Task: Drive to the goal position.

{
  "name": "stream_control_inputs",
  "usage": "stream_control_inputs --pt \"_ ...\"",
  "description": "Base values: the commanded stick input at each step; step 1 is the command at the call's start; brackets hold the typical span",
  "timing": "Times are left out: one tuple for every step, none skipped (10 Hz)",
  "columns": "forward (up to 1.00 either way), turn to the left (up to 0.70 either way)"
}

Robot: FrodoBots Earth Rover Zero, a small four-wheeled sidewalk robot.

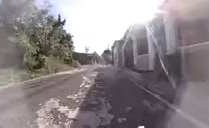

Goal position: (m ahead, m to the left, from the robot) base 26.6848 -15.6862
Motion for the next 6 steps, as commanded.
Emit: stream_control_inputs --pt "1.0 0.0" --pt "1.0 0.0" --pt "1.0 0.0" --pt "1.0 0.0" --pt "1.0 0.0" --pt "1.0 0.0"
